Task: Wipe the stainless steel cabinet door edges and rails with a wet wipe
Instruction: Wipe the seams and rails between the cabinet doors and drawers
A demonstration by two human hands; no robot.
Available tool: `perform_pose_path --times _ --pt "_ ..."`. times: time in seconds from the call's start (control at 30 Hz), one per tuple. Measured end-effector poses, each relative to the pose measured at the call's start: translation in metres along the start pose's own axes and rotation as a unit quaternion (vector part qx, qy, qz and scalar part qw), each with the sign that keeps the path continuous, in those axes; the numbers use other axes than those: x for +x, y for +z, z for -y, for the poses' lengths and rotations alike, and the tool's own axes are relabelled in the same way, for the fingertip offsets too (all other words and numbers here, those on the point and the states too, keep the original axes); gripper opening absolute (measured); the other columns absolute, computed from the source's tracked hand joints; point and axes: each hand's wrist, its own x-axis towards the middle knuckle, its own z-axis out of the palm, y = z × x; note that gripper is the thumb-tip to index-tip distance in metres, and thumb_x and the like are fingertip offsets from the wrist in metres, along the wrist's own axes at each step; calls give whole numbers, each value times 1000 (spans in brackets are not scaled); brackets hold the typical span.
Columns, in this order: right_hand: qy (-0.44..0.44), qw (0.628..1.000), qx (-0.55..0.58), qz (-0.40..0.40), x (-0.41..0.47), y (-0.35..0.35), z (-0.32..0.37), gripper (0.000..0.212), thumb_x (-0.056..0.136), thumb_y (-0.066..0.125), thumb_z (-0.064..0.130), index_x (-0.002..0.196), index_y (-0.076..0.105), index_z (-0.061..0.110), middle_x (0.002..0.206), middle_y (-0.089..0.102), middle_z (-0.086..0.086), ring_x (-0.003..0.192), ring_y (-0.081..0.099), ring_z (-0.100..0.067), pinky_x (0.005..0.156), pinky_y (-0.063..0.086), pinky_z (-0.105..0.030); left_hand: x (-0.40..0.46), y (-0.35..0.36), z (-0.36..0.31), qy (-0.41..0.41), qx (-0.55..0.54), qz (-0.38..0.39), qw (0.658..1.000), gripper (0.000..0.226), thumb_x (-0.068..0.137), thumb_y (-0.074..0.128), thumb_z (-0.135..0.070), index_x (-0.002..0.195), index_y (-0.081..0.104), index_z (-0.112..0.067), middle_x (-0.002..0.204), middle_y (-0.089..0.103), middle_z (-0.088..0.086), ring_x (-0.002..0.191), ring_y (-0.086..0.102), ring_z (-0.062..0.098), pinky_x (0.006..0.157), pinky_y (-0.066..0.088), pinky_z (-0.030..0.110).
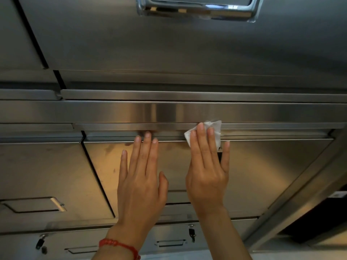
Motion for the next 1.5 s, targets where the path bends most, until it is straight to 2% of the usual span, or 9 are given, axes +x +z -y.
perform_pose_path --times 0.2,0.33,0.5,0.67,0.87,1.5 --pt "-29 1000 -2 7 0 -1 -12 36 98 38 2 132 47 5 140 43 -9 131 42 -26 111 25 -45 0 3 -9 15 -7 12 1000 61 82 40 -19 140 35 -1 149 28 12 140 18 23 111 17 47" --pt "-31 999 32 3 0 -2 -13 34 97 39 2 130 48 3 139 44 -11 129 44 -29 108 34 -46 1 4 -12 17 -7 12 1000 61 82 40 -20 140 36 -1 149 29 13 140 18 23 111 17 47" --pt "-41 999 31 6 1 -4 -19 36 95 38 -1 130 48 2 137 46 -12 129 44 -30 105 37 -46 1 6 -17 24 -9 11 1000 61 82 39 -20 140 36 -2 149 29 12 140 19 23 112 17 47" --pt "-34 999 37 3 2 -5 -16 34 99 34 2 129 49 2 137 46 -12 128 44 -30 107 35 -45 3 7 -20 27 -8 5 1000 60 83 38 -20 139 37 -1 149 31 13 139 20 24 111 17 47" --pt "-16 1000 10 -2 1 -7 -25 37 92 48 0 129 48 2 138 44 -11 129 44 -30 107 34 -46 4 8 -24 32 -4 6 999 59 83 37 -20 139 38 -1 148 31 13 139 21 24 111 17 47" --pt "-3 1000 22 1 3 -17 -47 37 92 48 6 128 52 3 137 48 -11 129 44 -28 110 29 -47 4 14 -45 33 -2 16 999 60 82 37 -20 139 38 -1 148 30 13 139 20 23 110 19 48"
